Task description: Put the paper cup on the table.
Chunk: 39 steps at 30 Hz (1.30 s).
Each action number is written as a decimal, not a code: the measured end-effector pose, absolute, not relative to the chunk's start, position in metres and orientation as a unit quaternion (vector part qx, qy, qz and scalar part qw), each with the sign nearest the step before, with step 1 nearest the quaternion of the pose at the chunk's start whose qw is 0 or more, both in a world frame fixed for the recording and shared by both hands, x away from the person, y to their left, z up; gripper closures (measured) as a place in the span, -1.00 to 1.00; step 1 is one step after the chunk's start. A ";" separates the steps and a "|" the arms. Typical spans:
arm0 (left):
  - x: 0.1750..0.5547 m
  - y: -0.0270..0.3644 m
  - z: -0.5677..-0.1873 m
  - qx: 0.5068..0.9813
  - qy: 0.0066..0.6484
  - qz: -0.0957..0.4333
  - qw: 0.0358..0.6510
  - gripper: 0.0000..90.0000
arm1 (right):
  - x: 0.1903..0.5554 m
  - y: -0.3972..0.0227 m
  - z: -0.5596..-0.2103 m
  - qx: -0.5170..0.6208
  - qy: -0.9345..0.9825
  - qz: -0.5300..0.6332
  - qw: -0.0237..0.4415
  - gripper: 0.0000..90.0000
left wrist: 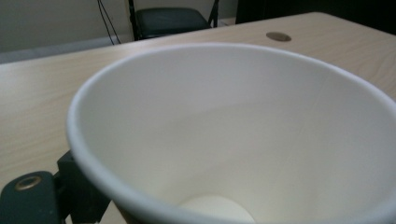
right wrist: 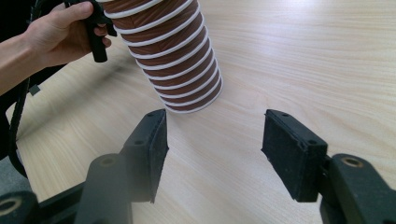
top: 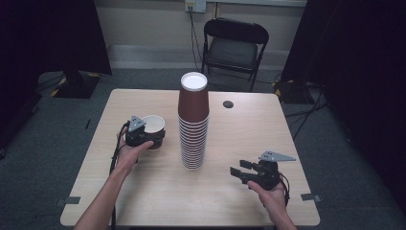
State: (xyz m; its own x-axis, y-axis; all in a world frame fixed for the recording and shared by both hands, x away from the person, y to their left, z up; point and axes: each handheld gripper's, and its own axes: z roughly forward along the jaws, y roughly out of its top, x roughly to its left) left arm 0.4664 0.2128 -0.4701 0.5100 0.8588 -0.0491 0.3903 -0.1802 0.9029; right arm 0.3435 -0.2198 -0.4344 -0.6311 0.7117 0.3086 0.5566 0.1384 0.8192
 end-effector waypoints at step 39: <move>0.451 0.227 -0.480 0.761 0.462 0.219 0.400 -0.65 | 0.342 -0.224 -0.430 0.427 0.742 0.510 0.085 -0.10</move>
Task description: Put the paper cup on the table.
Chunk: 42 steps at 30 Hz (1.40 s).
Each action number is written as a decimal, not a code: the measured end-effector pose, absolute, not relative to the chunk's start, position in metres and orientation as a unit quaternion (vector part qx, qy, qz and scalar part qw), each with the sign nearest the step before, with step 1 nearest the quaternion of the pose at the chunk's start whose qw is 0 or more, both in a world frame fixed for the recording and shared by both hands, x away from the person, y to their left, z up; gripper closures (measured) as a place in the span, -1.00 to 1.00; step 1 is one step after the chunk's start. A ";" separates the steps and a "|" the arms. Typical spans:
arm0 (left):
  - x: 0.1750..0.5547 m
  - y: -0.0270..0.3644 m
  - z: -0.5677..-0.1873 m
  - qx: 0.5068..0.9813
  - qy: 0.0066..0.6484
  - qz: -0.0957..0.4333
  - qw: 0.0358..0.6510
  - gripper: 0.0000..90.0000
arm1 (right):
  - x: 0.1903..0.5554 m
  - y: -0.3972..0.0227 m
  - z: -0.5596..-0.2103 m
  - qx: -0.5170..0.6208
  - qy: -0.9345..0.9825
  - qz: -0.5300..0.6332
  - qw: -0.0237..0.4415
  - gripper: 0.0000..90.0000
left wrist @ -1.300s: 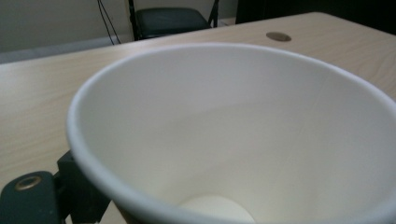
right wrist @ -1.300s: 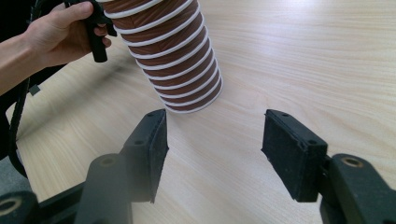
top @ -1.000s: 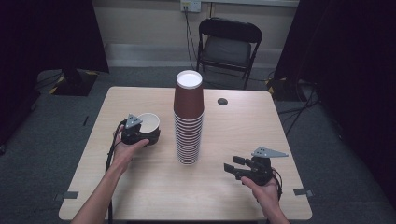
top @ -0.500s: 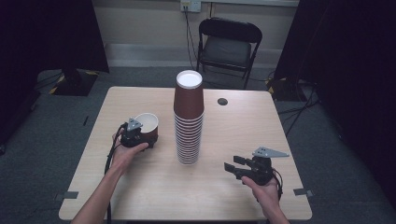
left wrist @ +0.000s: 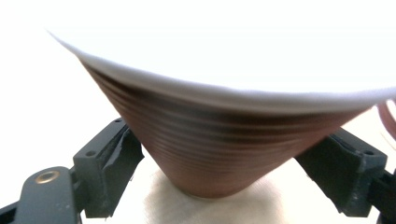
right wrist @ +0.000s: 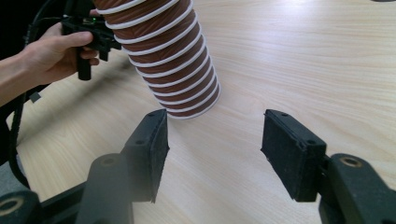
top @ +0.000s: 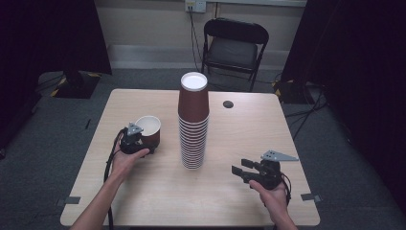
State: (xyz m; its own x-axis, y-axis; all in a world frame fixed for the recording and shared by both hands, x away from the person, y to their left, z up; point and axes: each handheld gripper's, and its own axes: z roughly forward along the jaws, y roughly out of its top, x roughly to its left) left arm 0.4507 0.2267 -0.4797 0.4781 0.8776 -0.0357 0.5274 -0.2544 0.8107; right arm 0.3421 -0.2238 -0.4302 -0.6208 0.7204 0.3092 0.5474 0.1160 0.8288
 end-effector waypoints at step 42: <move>0.351 0.237 -0.440 0.741 0.470 0.172 0.449 -0.60 | 0.345 -0.235 -0.433 0.440 0.739 0.499 0.106 -0.30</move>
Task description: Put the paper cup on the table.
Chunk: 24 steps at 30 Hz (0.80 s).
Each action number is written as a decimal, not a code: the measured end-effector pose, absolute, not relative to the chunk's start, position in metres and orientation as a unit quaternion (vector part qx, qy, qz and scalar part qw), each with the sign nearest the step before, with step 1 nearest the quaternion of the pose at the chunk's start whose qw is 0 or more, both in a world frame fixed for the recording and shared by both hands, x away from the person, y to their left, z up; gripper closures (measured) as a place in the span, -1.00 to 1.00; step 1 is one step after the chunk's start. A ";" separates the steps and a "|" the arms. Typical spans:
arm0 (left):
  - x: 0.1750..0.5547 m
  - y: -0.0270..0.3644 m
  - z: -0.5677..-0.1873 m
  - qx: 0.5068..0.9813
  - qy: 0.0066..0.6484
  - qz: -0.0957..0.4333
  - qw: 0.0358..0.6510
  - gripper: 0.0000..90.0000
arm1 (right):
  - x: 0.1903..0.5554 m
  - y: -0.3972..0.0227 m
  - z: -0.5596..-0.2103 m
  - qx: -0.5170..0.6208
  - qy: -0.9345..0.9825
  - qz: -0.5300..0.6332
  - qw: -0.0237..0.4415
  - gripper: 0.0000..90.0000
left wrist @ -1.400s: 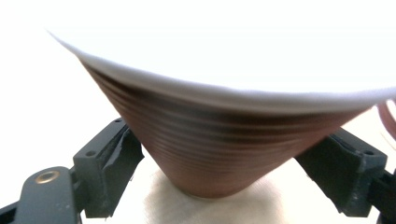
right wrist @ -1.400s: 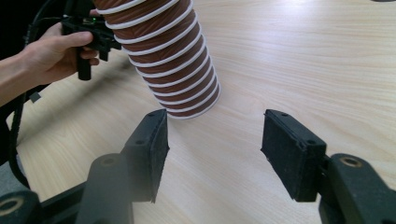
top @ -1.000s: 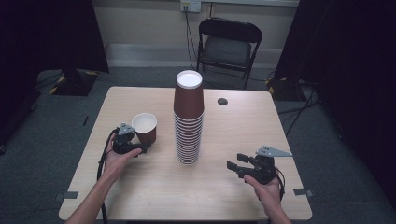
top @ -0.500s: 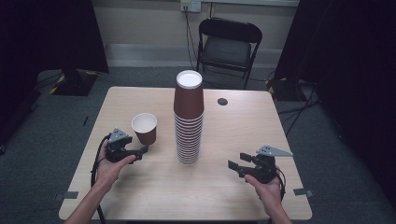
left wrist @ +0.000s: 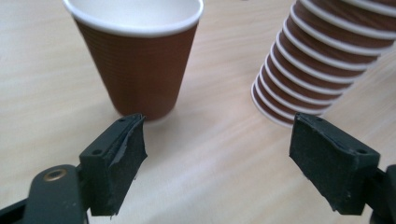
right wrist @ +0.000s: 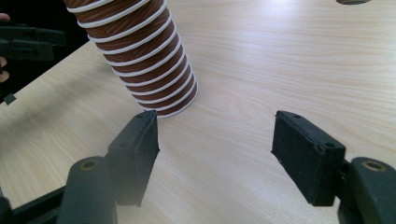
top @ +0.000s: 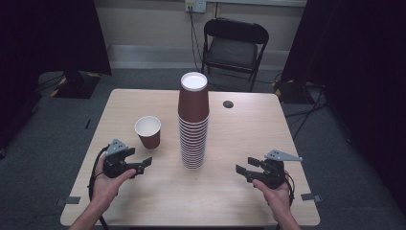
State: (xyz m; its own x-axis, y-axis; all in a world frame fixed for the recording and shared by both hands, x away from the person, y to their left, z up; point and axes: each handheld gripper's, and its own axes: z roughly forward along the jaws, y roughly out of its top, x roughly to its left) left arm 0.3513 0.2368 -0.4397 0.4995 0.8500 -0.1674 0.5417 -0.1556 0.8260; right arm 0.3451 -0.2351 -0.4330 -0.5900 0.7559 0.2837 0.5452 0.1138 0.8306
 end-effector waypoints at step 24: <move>0.303 0.238 -0.457 0.760 0.432 0.154 0.460 -0.65 | 0.345 -0.243 -0.446 0.451 0.748 0.469 0.127 -0.34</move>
